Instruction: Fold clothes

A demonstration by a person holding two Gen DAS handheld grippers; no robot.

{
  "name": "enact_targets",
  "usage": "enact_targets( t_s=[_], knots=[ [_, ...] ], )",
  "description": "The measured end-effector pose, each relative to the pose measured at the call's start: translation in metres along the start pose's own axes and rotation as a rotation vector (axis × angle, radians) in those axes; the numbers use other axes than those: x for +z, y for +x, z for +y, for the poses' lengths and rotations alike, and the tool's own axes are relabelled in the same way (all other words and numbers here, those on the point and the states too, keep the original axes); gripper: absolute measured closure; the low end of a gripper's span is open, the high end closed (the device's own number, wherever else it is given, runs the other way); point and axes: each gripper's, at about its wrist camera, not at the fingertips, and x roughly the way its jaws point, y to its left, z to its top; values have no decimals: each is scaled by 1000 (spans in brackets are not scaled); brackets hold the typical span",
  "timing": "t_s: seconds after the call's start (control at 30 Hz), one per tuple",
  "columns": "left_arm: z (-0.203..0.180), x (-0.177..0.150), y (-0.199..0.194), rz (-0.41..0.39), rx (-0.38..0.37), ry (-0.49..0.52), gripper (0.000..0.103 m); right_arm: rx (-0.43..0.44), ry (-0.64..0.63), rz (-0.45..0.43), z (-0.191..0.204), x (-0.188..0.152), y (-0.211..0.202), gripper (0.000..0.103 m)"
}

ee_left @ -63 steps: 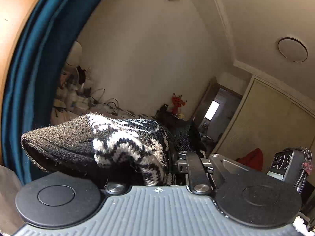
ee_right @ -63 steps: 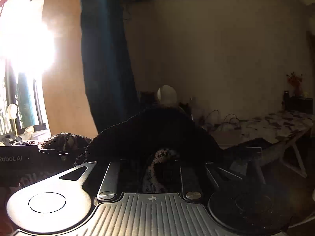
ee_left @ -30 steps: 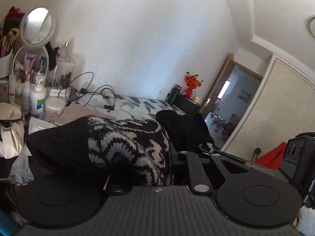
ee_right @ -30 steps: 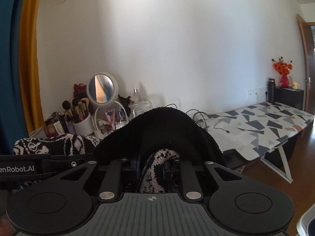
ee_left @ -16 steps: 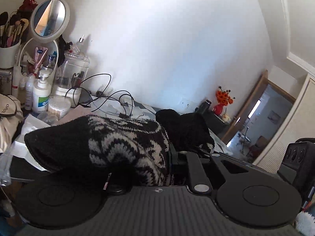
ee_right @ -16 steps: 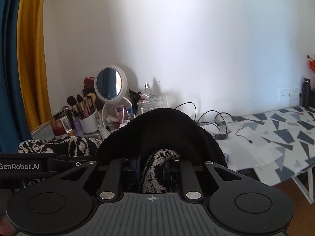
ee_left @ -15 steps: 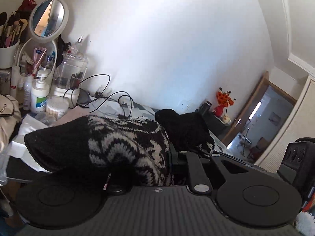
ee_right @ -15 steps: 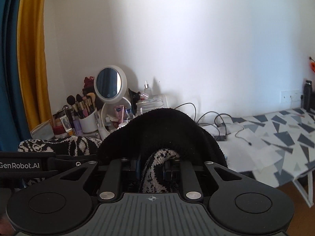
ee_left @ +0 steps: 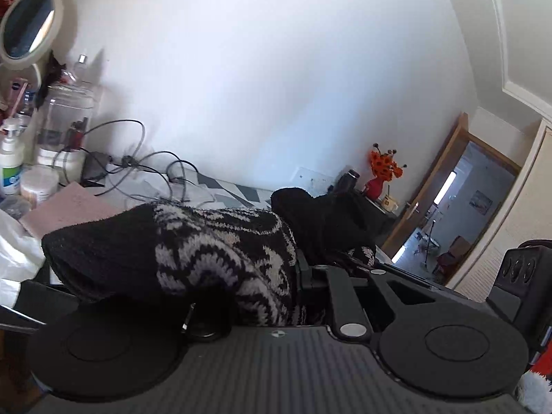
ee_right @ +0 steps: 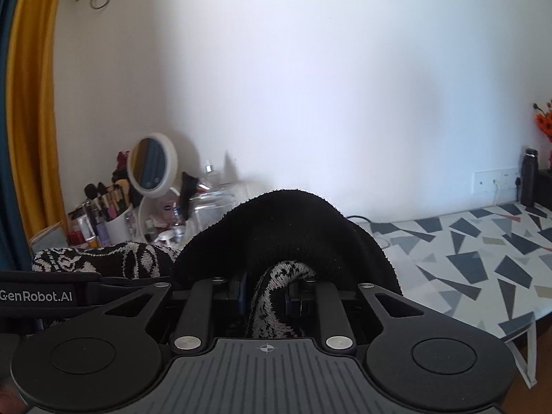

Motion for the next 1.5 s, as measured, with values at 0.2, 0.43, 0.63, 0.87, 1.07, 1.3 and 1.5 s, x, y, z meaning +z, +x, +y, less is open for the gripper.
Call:
enact_targets(
  t_s=[0.2, 0.43, 0.63, 0.87, 1.07, 1.3, 1.5],
  knots=[
    [-29, -2, 51, 64, -92, 34, 85, -98, 45, -10, -56, -3, -15, 86],
    [-56, 2, 112, 143, -206, 61, 85, -234, 96, -21, -114, -2, -26, 86],
    [-68, 15, 179, 168, -298, 63, 85, -345, 115, -48, -163, 8, -16, 86],
    [-78, 56, 281, 139, -300, 80, 85, -458, 109, -97, -236, 56, 27, 86],
    [-98, 98, 351, 56, -261, 127, 85, -494, 116, -214, -303, 107, 53, 86],
    [-127, 145, 377, -163, -280, 169, 85, -491, 5, -348, -364, 176, 67, 86],
    [-159, 156, 396, -325, -186, 213, 84, -399, -164, -454, -409, 222, 82, 86]
  ],
)
